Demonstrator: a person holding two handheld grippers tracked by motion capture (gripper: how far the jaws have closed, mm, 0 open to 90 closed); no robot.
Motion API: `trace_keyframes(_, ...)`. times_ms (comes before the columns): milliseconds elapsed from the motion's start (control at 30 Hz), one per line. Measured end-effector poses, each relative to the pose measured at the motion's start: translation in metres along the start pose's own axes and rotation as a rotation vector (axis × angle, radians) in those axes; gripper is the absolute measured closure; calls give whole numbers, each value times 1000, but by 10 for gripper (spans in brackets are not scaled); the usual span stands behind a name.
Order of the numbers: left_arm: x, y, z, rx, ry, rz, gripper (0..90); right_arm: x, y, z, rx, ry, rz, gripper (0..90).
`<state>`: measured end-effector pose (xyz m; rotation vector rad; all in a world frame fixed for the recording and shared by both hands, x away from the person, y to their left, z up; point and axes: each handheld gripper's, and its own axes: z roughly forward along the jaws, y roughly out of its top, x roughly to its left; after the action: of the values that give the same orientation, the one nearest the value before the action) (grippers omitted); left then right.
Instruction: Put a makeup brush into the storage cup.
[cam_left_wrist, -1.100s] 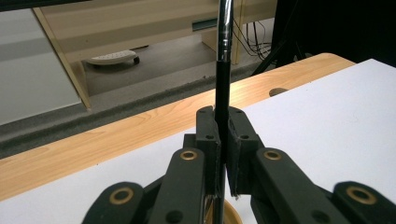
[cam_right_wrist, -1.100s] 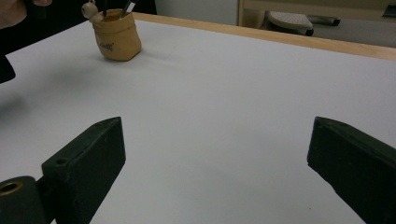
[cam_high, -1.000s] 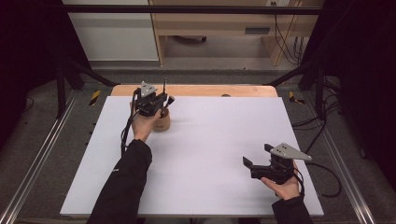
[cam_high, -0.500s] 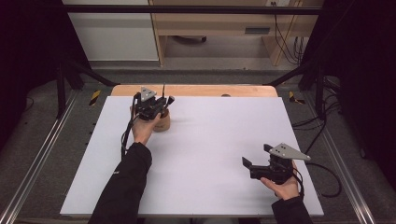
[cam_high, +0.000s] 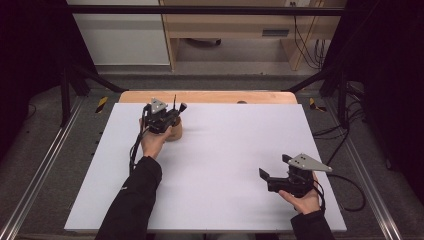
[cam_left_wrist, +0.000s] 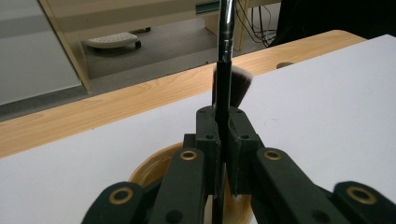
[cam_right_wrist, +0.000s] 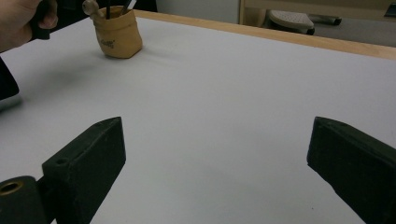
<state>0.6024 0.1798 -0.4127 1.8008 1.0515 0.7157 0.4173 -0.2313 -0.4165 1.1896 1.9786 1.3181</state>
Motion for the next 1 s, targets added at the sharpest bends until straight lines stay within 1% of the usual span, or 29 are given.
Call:
trace_keyframes(267, -2, -3, -4, 17, -5, 17, 842, 1, 0, 0, 1, 1, -3, 51)
trace_keyframes(400, -3, -3, -6, 27, -14, 23, 818, 1, 0, 0, 2, 1, -1, 51)
trace_keyframes(500, -5, -4, -9, 37, -9, 36, 775, 2, 1, 0, 1, 1, 0, 51)
trace_keyframes(533, -6, -4, -13, 32, -8, 33, 750, 3, 1, 0, -1, 2, -2, 50)
trace_keyframes(567, -6, -4, -13, 32, -8, 33, 731, 3, 1, 0, -1, 2, -2, 50)
trace_keyframes(600, -6, -4, -15, 28, -11, 33, 731, 3, 1, 0, -1, 2, -2, 50)
trace_keyframes(667, -7, -4, -21, 15, -18, 21, 698, 3, 2, 0, -3, 3, -6, 50)
trace_keyframes(700, -7, -4, -24, 17, -24, 27, 681, 3, 2, 0, -6, 4, -5, 50)
trace_keyframes(733, -7, -4, -27, 8, -29, 23, 662, 3, 2, 0, -7, 2, -8, 50)
trace_keyframes(767, -8, -4, -30, 5, -33, 29, 644, 3, 2, -1, -8, 3, -2, 50)
trace_keyframes(800, -9, -4, -32, -3, -39, 24, 628, 3, 2, -1, -9, 1, -4, 49)
trace_keyframes(833, -9, -3, -36, 1, -49, 29, 608, 3, 3, -2, -11, 0, -4, 49)
trace_keyframes(900, -10, -3, -41, -14, -82, 18, 551, 2, 4, -3, -20, -2, -1, 49)
trace_keyframes(933, -11, -2, -45, -16, -89, 25, 533, 2, 4, -4, -20, -3, 0, 49)
trace_keyframes(1000, -13, -1, -52, -30, -108, 25, 496, 1, 4, -5, -27, -6, 1, 49)
